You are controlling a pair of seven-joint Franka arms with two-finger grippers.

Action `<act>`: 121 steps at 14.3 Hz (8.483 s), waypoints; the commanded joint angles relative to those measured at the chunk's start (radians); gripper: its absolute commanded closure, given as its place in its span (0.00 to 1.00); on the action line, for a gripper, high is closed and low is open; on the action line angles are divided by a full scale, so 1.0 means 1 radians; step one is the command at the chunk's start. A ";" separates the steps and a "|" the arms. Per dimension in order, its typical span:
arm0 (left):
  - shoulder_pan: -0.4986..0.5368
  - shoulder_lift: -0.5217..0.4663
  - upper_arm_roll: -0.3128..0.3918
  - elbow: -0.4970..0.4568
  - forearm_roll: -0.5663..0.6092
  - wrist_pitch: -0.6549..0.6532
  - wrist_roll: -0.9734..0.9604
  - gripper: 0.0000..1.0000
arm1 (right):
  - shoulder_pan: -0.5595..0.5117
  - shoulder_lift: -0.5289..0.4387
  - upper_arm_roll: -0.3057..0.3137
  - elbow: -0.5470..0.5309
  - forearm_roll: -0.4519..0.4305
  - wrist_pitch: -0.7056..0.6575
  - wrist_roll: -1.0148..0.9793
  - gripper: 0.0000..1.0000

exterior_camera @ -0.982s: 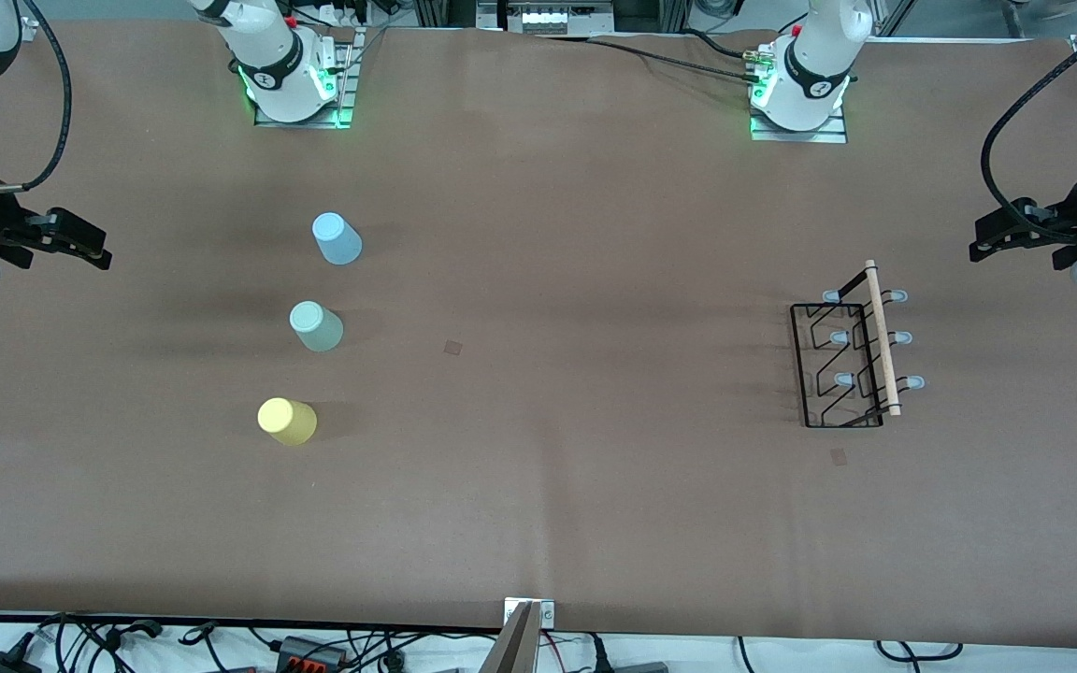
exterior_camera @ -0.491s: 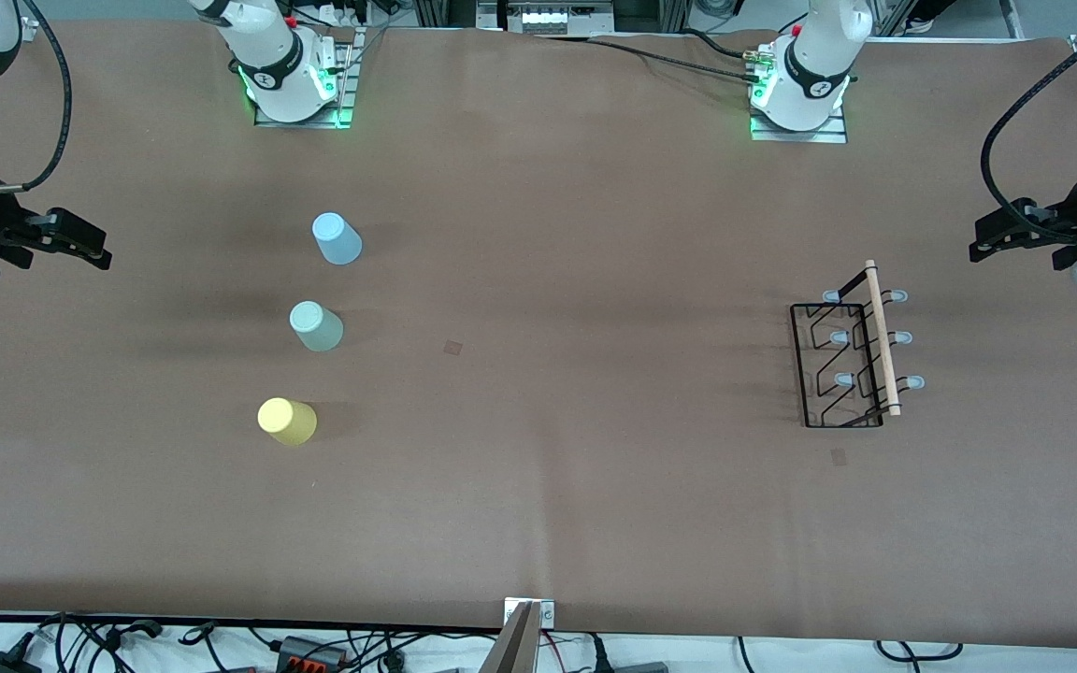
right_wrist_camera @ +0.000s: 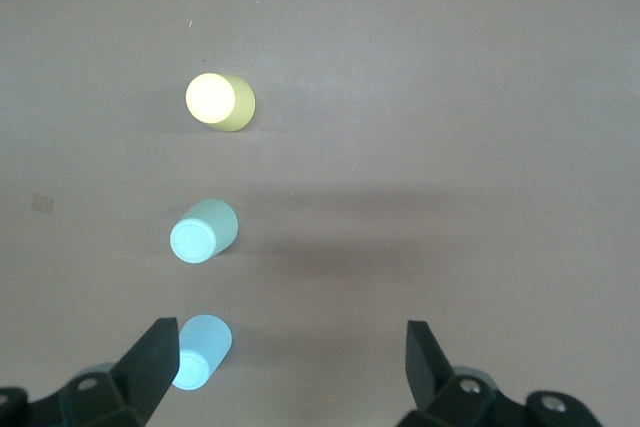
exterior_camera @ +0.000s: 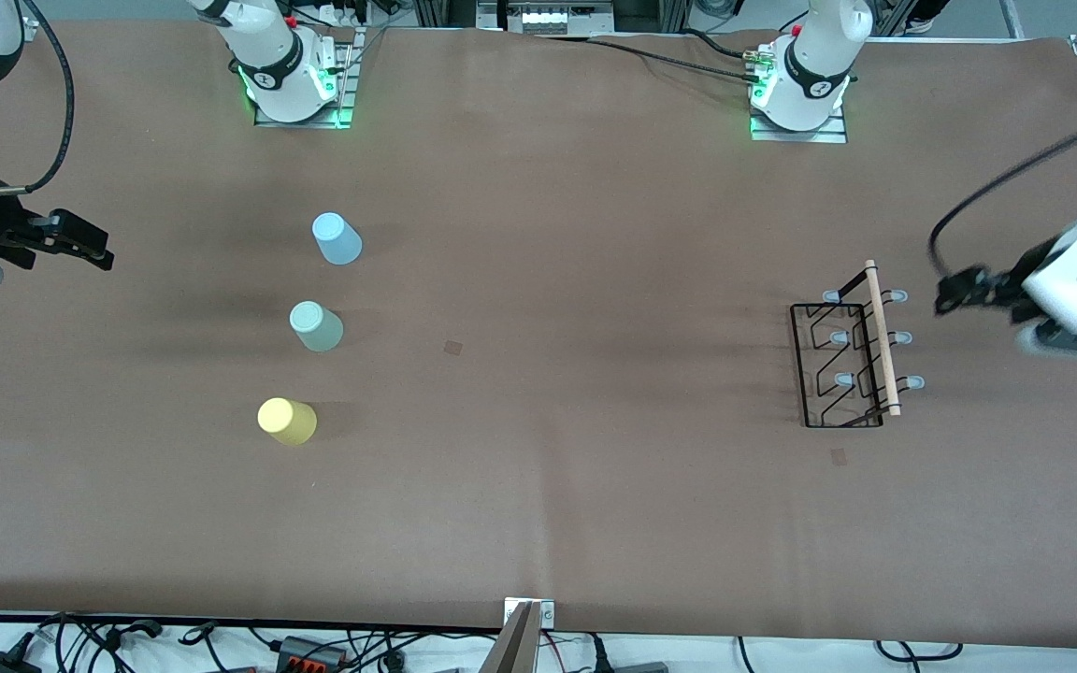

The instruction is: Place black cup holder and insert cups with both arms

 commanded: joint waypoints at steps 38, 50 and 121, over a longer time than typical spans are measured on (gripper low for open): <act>-0.445 0.452 -0.313 0.437 0.006 0.148 -0.767 0.99 | 0.229 0.354 0.023 -0.396 0.084 0.522 0.335 0.00; -0.671 0.542 -0.190 0.444 0.019 0.281 -0.941 0.97 | 0.224 0.349 0.018 -0.020 0.084 0.122 0.325 0.76; 0.035 -0.208 -0.034 0.126 -0.004 -0.308 -0.303 0.00 | 0.244 0.760 -0.118 0.313 0.115 0.346 0.206 0.00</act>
